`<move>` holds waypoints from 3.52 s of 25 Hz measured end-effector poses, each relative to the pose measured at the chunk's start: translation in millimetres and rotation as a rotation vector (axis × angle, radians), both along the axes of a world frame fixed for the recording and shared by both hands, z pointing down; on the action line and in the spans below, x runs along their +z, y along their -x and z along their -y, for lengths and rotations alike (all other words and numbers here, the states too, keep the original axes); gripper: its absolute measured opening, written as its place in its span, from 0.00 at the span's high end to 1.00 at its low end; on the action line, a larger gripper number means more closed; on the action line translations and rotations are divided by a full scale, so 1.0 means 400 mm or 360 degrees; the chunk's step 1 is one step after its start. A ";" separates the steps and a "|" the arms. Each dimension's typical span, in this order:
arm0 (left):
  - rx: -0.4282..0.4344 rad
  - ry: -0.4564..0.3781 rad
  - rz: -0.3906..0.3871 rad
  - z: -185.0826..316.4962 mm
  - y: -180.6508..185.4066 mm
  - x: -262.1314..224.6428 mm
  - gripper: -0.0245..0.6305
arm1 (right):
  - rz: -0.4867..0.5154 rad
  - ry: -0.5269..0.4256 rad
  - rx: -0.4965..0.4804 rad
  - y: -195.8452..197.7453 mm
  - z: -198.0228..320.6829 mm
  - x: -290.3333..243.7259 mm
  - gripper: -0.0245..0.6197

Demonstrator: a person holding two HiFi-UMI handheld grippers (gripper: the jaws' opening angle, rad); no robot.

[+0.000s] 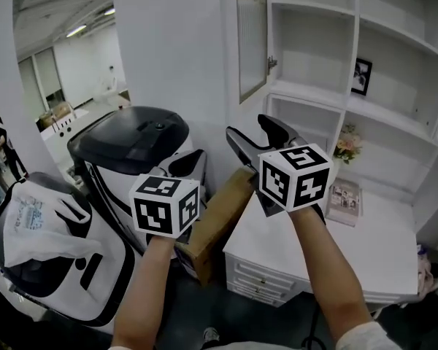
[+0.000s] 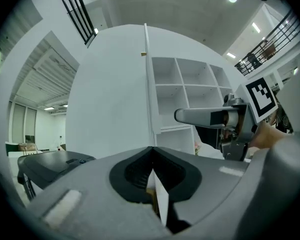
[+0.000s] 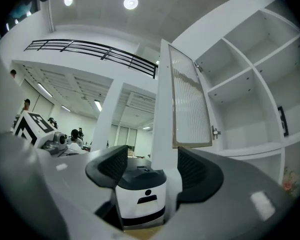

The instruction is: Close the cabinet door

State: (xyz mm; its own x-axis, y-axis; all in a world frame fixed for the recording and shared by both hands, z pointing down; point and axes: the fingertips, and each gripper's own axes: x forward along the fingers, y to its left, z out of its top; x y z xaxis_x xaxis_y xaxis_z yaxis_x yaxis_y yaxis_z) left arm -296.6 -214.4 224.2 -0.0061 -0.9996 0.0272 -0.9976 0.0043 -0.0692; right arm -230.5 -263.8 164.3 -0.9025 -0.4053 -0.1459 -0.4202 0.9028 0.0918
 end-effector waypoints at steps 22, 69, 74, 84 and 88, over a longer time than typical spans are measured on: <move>0.0476 -0.0018 -0.0009 0.151 0.098 0.010 0.96 | -0.0003 0.0058 0.0422 0.136 0.117 -0.012 0.50; 0.0673 -0.0061 0.0031 0.204 -0.051 -0.017 0.96 | 0.0072 0.0140 0.0620 -0.061 0.166 -0.017 0.76; 0.0702 -0.0049 0.0032 0.229 -0.098 -0.011 0.96 | 0.0073 0.0142 0.0618 -0.107 0.180 -0.017 0.78; 0.0719 -0.0065 0.0034 0.268 -0.169 -0.031 0.96 | 0.0113 0.0162 0.0628 -0.197 0.215 -0.021 0.81; 0.0733 -0.0061 0.0042 0.293 -0.199 -0.033 0.96 | 0.0124 0.0163 0.0630 -0.232 0.235 -0.021 0.82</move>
State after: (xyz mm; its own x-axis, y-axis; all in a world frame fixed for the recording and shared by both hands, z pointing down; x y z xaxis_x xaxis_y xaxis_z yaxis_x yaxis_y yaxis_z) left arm -216.9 -331.7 211.1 0.4387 -0.8986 -0.0041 -0.8940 -0.4360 -0.1033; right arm -137.7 -357.7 156.1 -0.6619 -0.7347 -0.1486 -0.7388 0.6729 -0.0361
